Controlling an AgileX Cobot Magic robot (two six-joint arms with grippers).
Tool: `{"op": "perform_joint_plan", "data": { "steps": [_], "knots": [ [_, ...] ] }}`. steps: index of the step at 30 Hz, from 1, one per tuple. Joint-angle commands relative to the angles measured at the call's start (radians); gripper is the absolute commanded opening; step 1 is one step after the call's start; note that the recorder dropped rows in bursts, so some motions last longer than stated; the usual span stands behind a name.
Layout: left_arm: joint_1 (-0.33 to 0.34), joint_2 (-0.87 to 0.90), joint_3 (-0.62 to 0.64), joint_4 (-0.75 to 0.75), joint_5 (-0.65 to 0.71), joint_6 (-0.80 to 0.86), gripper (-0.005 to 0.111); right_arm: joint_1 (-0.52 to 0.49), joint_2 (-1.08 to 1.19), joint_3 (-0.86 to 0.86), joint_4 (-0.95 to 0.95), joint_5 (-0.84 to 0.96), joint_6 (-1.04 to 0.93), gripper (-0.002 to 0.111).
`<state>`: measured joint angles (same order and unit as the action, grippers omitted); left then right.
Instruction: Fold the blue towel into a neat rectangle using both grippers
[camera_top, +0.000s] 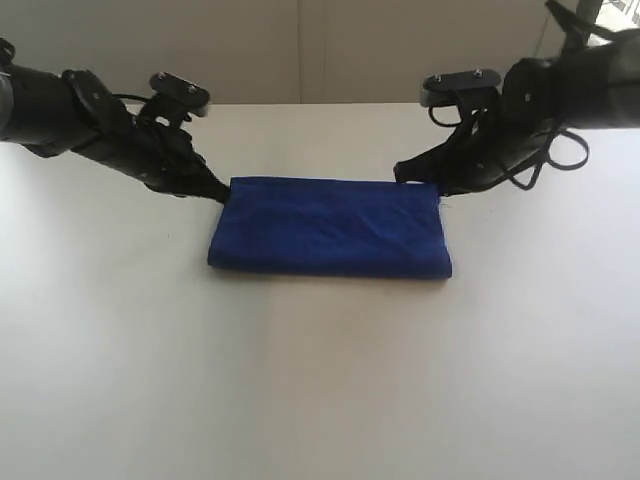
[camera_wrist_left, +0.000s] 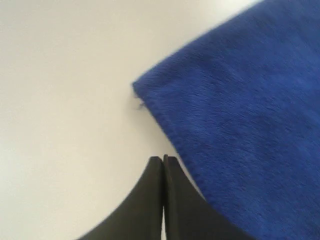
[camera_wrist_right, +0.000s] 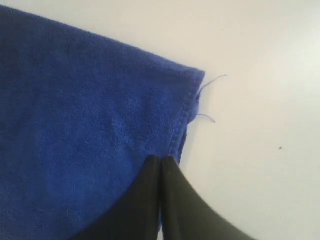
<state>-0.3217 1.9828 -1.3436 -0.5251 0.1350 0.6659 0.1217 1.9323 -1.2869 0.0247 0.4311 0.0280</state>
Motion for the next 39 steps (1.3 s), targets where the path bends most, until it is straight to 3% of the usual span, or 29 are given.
{"op": "perform_joint_plan", "data": {
  "steps": [1, 4, 14, 24, 39],
  "knots": [
    [0.093, 0.012, -0.048, -0.015, 0.132, -0.197, 0.0, -0.023, 0.023, -0.087, 0.003, 0.098, 0.04, 0.0],
    [0.112, 0.067, -0.093, -0.023, 0.255, -0.201, 0.0, -0.023, 0.105, -0.143, 0.005, 0.129, 0.055, 0.0],
    [0.107, 0.157, -0.1, -0.072, 0.303, -0.199, 0.0, -0.023, 0.197, -0.167, -0.033, 0.131, 0.119, 0.0],
    [0.099, 0.16, -0.1, -0.072, 0.413, -0.199, 0.0, -0.023, 0.209, -0.167, -0.05, 0.136, 0.126, 0.0],
    [0.077, 0.158, -0.1, -0.074, 0.446, -0.197, 0.0, -0.043, 0.186, -0.155, -0.068, 0.206, 0.131, 0.0]
  ]
}}
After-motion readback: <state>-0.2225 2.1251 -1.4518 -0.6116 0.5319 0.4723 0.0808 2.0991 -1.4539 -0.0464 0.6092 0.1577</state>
